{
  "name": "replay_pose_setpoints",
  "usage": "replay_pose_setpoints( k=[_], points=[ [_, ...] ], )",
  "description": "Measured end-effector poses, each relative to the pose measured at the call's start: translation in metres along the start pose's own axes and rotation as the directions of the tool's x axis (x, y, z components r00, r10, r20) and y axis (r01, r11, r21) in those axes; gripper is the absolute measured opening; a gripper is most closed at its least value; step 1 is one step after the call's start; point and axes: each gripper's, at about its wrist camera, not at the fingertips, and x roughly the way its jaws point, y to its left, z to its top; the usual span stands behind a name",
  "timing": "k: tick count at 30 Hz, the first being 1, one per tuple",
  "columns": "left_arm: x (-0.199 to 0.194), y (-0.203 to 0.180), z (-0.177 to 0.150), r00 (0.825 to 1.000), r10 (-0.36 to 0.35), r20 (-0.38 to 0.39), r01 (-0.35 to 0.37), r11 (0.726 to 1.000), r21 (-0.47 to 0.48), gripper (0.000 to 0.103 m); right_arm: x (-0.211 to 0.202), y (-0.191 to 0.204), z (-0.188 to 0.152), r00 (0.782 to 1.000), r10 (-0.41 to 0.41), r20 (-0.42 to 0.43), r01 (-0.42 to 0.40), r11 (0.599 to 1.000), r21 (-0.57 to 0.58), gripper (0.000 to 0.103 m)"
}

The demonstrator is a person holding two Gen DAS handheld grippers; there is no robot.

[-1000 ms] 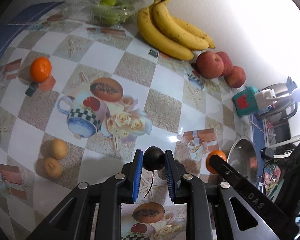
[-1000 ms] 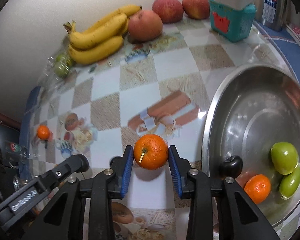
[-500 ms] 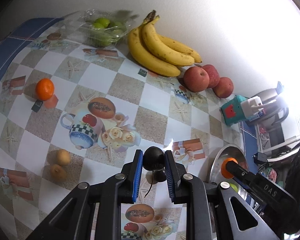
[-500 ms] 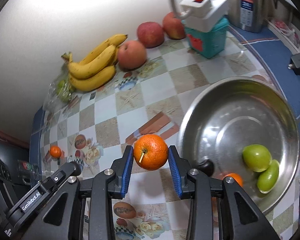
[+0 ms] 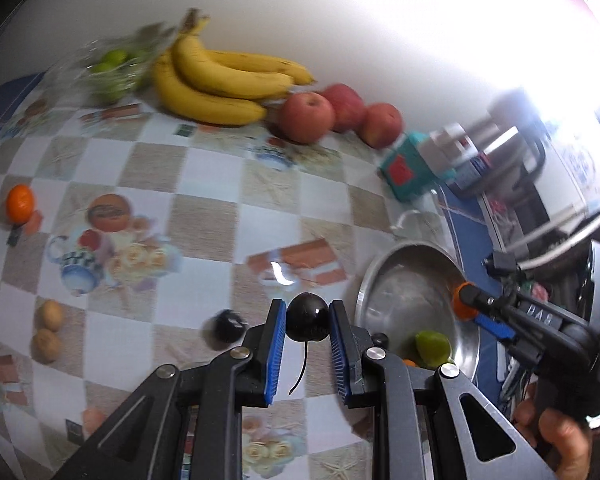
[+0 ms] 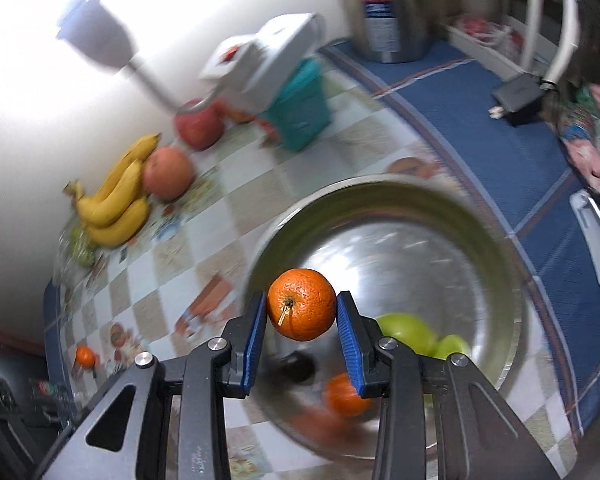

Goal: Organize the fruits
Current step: 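Carry the plum and tangerine over the steel bowl with both tools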

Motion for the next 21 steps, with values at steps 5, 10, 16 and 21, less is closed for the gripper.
replay_pose_setpoints(
  k=[5,10,16,21],
  points=[
    [0.018,-0.027,-0.007,0.999,-0.013,-0.039,0.016,0.997,0.069,0.023,-0.012,-0.025,0.01,0.999,0.007,0.036,-0.01,0.998,0.069,0.037],
    [0.034,-0.047,-0.007,0.998,-0.028,-0.055,0.035,0.992,0.121,0.023,-0.019,-0.036,0.017,0.998,-0.009,0.07,0.002,0.995,0.095,0.037],
    [0.059,-0.073,-0.004,0.998,-0.019,-0.058,0.03,0.981,0.193,0.024,-0.007,-0.034,0.017,0.998,-0.007,0.058,0.003,0.997,0.074,0.037],
    [0.079,-0.083,-0.005,0.998,-0.018,-0.064,0.033,0.972,0.232,0.024,0.014,-0.038,0.014,1.0,0.003,0.013,-0.004,0.997,0.08,0.037]
  ],
)
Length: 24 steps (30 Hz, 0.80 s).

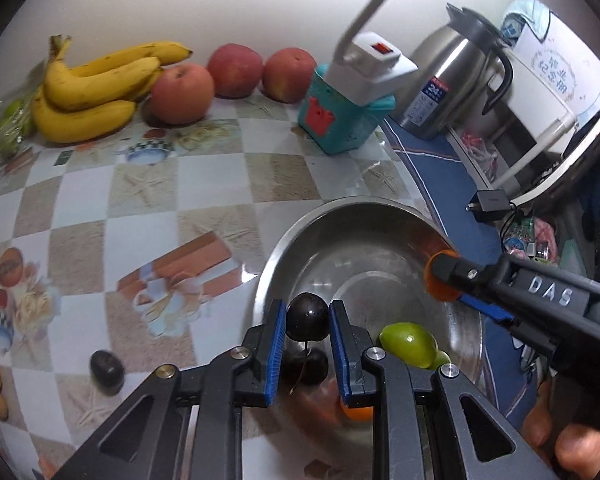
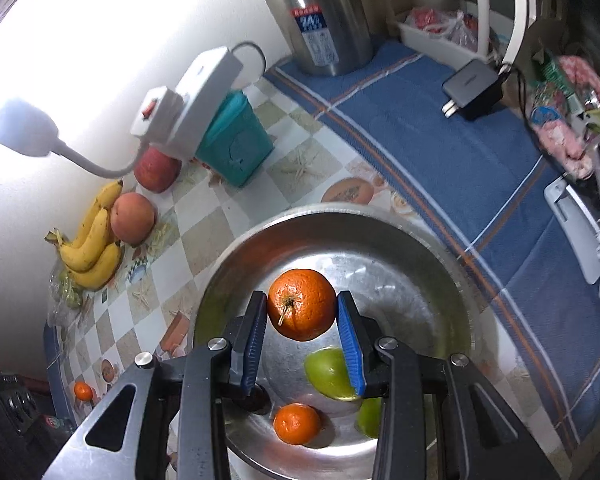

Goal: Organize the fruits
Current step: 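Carry the plum and tangerine over the steel bowl with both tools, then open both tools to drop the plum and tangerine into the bowl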

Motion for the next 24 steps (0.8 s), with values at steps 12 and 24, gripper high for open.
replay_pose_setpoints(
  k=[12,24],
  points=[
    [0.03,-0.01,0.004,1.0,0.006,0.012,-0.007,0.999,0.047,0.024,0.033,-0.01,-0.003,0.997,-0.035,-0.063,0.035,0.999,0.006,0.037],
    [0.034,-0.009,0.002,1.0,0.027,0.009,-0.027,0.998,0.051,0.026,0.044,-0.012,-0.003,0.995,-0.057,-0.083,0.057,0.998,0.001,0.038]
  ],
)
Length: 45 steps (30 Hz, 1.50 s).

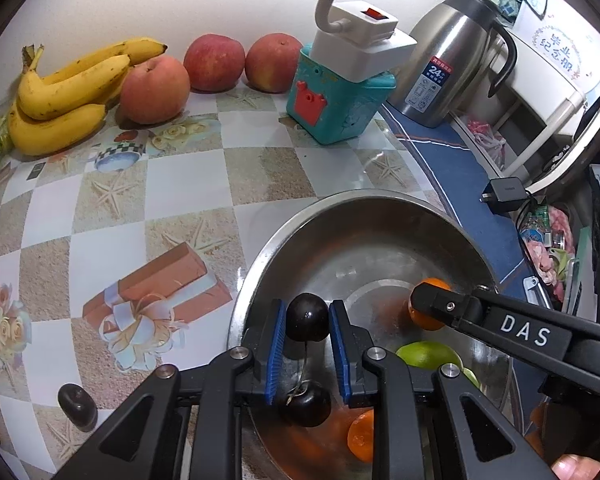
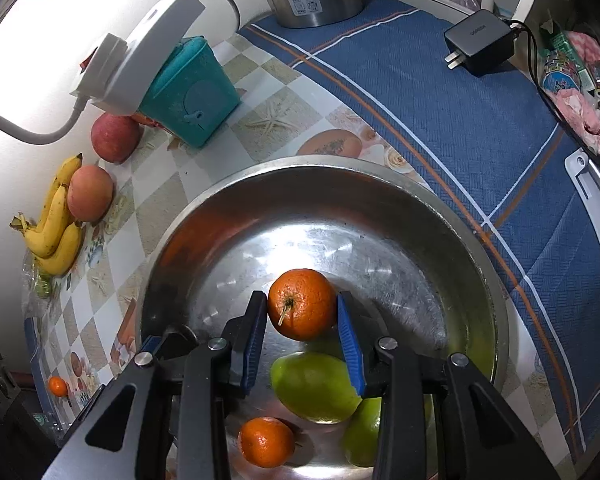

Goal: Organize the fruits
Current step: 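Open both tools to drop the plum and tangerine into the bowl, then withdraw both tools from the bowl toward the last black plum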

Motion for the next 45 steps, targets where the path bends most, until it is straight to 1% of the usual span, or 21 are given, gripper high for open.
replay_pose_setpoints(
  k=[4,5,7,8,16,19,20,22,27,32,33,34,35,36,37,38,39,40,41,42,45],
  points=[
    [0.0,-0.002,0.0,1.0,0.008,0.0,-0.008,1.0,0.006,0.027,-0.001,0.0,0.001,1.0,-0.001,0.004,0.001,1.0,0.003,0.038],
    [0.0,-0.002,0.0,1.0,0.009,0.0,-0.009,1.0,0.004,0.029,-0.001,0.0,0.001,1.0,-0.003,0.006,0.003,1.0,0.004,0.038],
    [-0.001,-0.001,0.001,1.0,0.008,0.001,-0.008,1.0,0.0,0.038,-0.003,-0.001,0.001,1.0,-0.008,0.007,0.008,1.0,0.003,0.038],
    [-0.001,-0.001,0.001,1.0,0.006,0.002,-0.006,1.0,-0.001,0.045,-0.003,-0.001,0.001,1.0,-0.009,0.006,0.009,1.0,0.002,0.038],
    [-0.018,-0.003,0.007,0.999,-0.015,0.028,0.015,1.0,-0.008,0.047,-0.02,0.003,0.005,0.999,-0.012,0.039,0.012,1.0,-0.01,0.039],
    [-0.03,0.002,0.013,0.999,-0.033,0.033,0.034,0.999,-0.033,0.053,-0.034,0.008,0.007,0.998,-0.004,0.067,0.006,1.0,-0.021,0.039],
    [-0.035,0.005,0.014,0.999,-0.028,0.036,0.029,0.999,-0.041,0.056,-0.039,0.01,0.008,0.997,-0.001,0.076,0.003,1.0,-0.027,0.039],
    [-0.046,0.012,0.018,0.999,-0.001,0.046,0.004,0.998,-0.057,0.057,-0.049,0.014,0.009,0.996,0.009,0.092,-0.005,0.999,-0.039,0.039],
    [-0.065,0.033,0.024,0.993,0.11,0.044,-0.105,0.989,-0.108,0.061,-0.071,0.025,0.008,0.992,0.026,0.125,-0.017,0.997,-0.073,0.039],
    [-0.067,0.053,0.021,0.986,0.164,0.026,-0.158,0.976,-0.149,0.067,-0.068,0.031,0.006,0.993,0.023,0.113,-0.012,0.995,-0.096,0.039],
    [-0.066,0.056,0.019,0.985,0.171,0.02,-0.165,0.974,-0.158,0.068,-0.063,0.031,0.005,0.995,0.012,0.097,-0.003,0.995,-0.097,0.041],
    [-0.065,0.06,0.019,0.983,0.181,0.011,-0.177,0.969,-0.174,0.07,-0.056,0.031,0.004,0.997,0.0,0.078,0.007,0.995,-0.095,0.045],
    [-0.063,0.064,0.019,0.982,0.191,0.003,-0.187,0.964,-0.188,0.076,-0.049,0.03,0.004,0.998,-0.012,0.062,0.018,0.995,-0.094,0.045],
    [-0.062,0.069,0.018,0.978,0.209,-0.005,-0.205,0.957,-0.207,0.087,-0.044,0.029,0.003,0.999,-0.022,0.05,0.027,0.995,-0.094,0.045],
    [-0.061,0.072,0.017,0.975,0.222,-0.012,-0.219,0.951,-0.217,0.093,-0.04,0.028,0.002,0.999,-0.032,0.043,0.036,0.995,-0.096,0.045],
    [-0.06,0.074,0.016,0.972,0.234,-0.017,-0.232,0.946,-0.225,0.102,-0.038,0.027,0.002,0.998,-0.04,0.042,0.044,0.994,-0.098,0.049],
    [-0.058,0.077,0.015,0.969,0.245,-0.022,-0.243,0.942,-0.232,0.103,-0.036,0.027,0.001,0.998,-0.051,0.043,0.055,0.994,-0.1,0.054],
    [-0.056,0.078,0.014,0.968,0.249,-0.026,-0.248,0.94,-0.234,0.103,-0.035,0.027,0.001,0.997,-0.061,0.046,0.065,0.993,-0.1,0.068],
    [-0.056,0.079,0.013,0.967,0.253,-0.03,-0.252,0.939,-0.234,0.103,-0.034,0.026,0.001,0.996,-0.069,0.051,0.073,0.992,-0.101,0.079],
    [-0.054,0.08,0.012,0.965,0.258,-0.033,-0.259,0.937,-0.234,0.103,-0.034,0.026,0.001,0.996,-0.07,0.054,0.076,0.992,-0.101,0.082],
    [-0.052,0.081,0.011,0.962,0.269,-0.043,-0.272,0.933,-0.236,0.103,-0.032,0.025,0.001,0.996,-0.07,0.05,0.075,0.992,-0.103,0.082]
  ],
)
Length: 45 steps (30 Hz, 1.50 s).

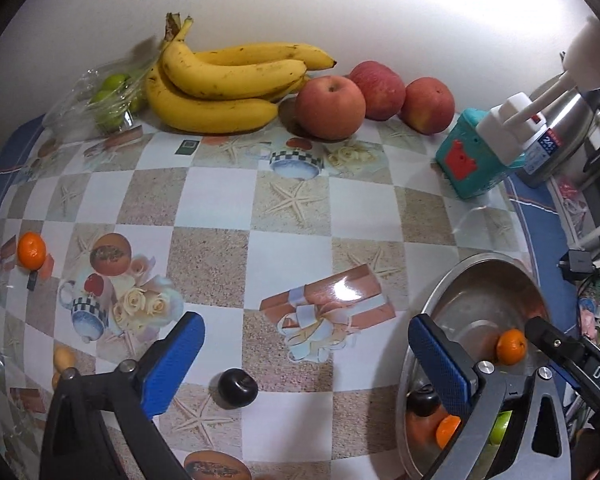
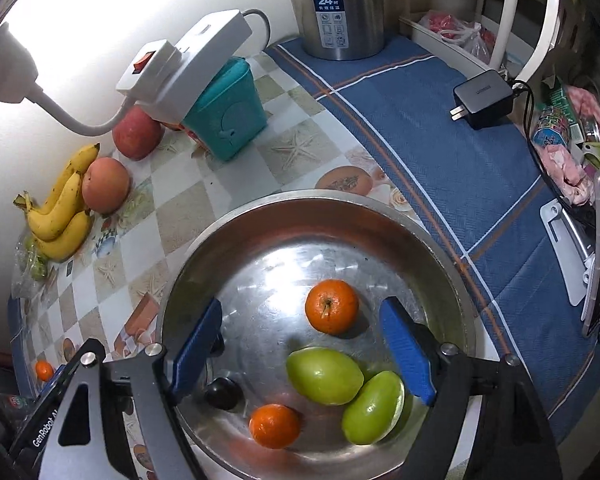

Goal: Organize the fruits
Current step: 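Withdraw both tools from the bowl toward the last black plum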

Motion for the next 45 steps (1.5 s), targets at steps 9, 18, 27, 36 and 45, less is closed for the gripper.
replay_pose_setpoints(
  k=[9,18,27,36,45],
  points=[
    [0.014,0.007,-0.004,0.999,0.021,-0.039,-0.022,0.999,-0.025,0.103,0.009,0.004,-0.003,1.0,-0.015,-0.021,0.014,1.0,-0.026,0.085],
    [0.025,0.01,-0.007,0.997,0.028,-0.07,-0.03,0.999,-0.037,0.103,0.015,0.004,-0.004,0.999,-0.02,-0.033,0.019,1.0,-0.017,0.085],
    [0.023,0.016,-0.005,0.997,0.03,-0.065,-0.034,0.997,-0.066,0.103,0.015,0.003,-0.004,0.999,-0.04,-0.032,0.039,0.999,-0.009,0.103],
    [0.015,0.016,-0.006,0.997,0.007,-0.08,-0.012,0.998,-0.066,0.103,0.009,0.008,-0.009,0.999,-0.039,-0.029,0.039,0.999,-0.013,0.103],
    [-0.005,0.042,-0.016,0.998,-0.004,-0.065,-0.004,0.992,-0.123,0.103,0.005,0.022,-0.023,0.997,-0.007,-0.071,0.004,0.999,-0.043,0.103]
  ],
)
